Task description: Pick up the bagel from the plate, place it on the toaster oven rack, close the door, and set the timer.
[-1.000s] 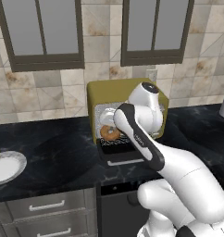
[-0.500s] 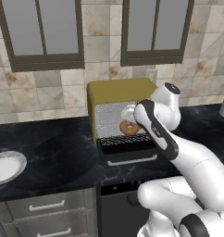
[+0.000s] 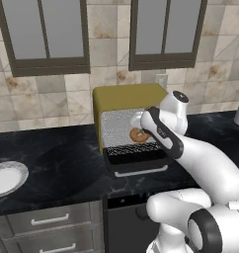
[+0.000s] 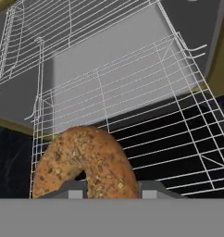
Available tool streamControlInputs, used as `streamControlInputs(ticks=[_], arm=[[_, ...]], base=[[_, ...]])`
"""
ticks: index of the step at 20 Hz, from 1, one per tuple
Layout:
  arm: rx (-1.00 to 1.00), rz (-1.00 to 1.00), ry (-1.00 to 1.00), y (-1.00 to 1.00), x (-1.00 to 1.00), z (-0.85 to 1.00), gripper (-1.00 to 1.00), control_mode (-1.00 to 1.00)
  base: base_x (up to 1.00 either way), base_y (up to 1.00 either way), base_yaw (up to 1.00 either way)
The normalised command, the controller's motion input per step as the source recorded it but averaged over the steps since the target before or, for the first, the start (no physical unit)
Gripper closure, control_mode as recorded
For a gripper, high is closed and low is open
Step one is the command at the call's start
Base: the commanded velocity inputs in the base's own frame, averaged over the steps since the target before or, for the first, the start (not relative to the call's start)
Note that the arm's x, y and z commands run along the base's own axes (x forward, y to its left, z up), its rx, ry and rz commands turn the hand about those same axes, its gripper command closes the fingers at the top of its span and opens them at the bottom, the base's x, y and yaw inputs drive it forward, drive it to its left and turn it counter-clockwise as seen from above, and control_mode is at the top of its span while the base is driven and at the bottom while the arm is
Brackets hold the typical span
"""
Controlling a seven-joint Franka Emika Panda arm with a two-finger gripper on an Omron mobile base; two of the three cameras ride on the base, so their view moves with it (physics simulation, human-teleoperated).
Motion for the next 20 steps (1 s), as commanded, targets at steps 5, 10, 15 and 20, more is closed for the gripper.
streamControlInputs(ticks=[5,10,15,20], arm=[[0.0,-0.05,0.0,0.0,0.26,-0.3,1.0,-1.0],[0.0,-0.02,0.0,0.0,0.16,-0.14,1.0,-1.0],[0.0,0.0,-0.01,0.0,0.04,-0.01,1.0,-1.0],[0.0,0.0,0.0,0.0,0.1,-0.13,1.0,-1.0]], base=[[0.0,0.0,0.0],[0.0,0.0,0.0],[0.0,0.0,0.0],[0.0,0.0,0.0]])
